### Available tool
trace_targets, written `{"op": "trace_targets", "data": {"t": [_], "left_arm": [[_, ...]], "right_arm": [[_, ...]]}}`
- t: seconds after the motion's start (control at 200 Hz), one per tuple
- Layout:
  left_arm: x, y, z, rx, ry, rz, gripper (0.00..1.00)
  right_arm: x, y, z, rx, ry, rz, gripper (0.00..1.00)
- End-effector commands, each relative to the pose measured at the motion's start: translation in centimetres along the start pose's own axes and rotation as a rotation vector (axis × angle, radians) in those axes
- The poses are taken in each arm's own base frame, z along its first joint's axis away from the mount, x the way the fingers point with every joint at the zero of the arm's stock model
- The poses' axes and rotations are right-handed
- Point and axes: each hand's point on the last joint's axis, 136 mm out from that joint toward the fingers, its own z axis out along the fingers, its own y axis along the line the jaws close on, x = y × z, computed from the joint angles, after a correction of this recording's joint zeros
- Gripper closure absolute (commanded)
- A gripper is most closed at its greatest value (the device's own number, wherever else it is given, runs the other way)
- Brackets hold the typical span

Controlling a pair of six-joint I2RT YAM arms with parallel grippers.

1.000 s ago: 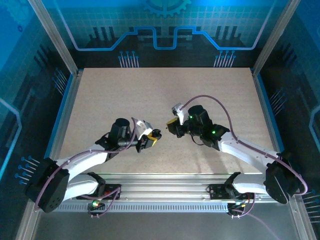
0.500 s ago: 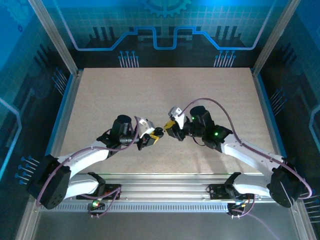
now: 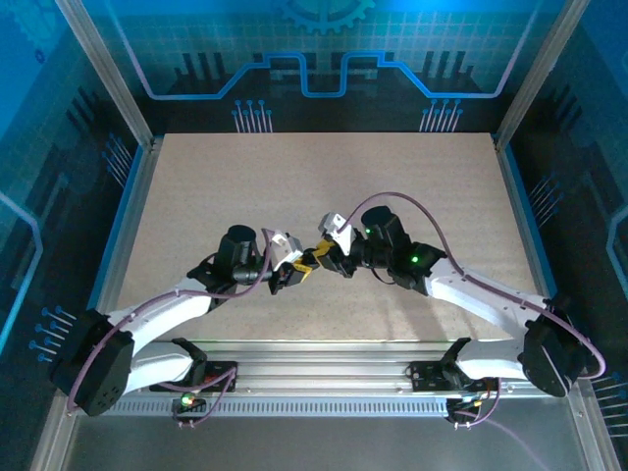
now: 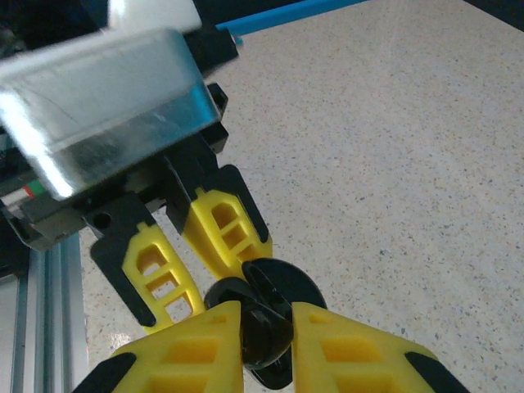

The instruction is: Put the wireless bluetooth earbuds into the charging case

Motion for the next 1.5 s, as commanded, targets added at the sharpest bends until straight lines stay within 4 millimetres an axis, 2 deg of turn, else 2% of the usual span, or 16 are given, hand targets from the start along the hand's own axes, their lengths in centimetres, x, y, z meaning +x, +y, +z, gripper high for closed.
{"op": "trace_targets", "data": {"t": [0.0, 0.35, 0.725, 1.496], "left_arm": [[-2.1, -0.9, -0.5, 0.032, -0.052, 0.064, 0.92], [-2.0, -0.9, -0.6, 0.028, -0.057, 0.064, 0.92], [-1.8, -0.7, -0.5, 0.016, -0.045, 0.06, 0.92], [-2.7, -0.9, -0.9, 0.019, -0.071, 0.071, 0.92]], "right_arm": [[-1.1, 0.1, 0.5, -0.002, -0.023, -0.023, 0.81], [-1.2, 0.8, 1.1, -0.029, -0.032, -0.018, 0.82], [-3.1, 1.1, -0.8, -0.014, -0.095, -0.041, 0.81], [-1.3, 1.2, 1.2, -0.019, -0.022, -0.046, 0.81]]}}
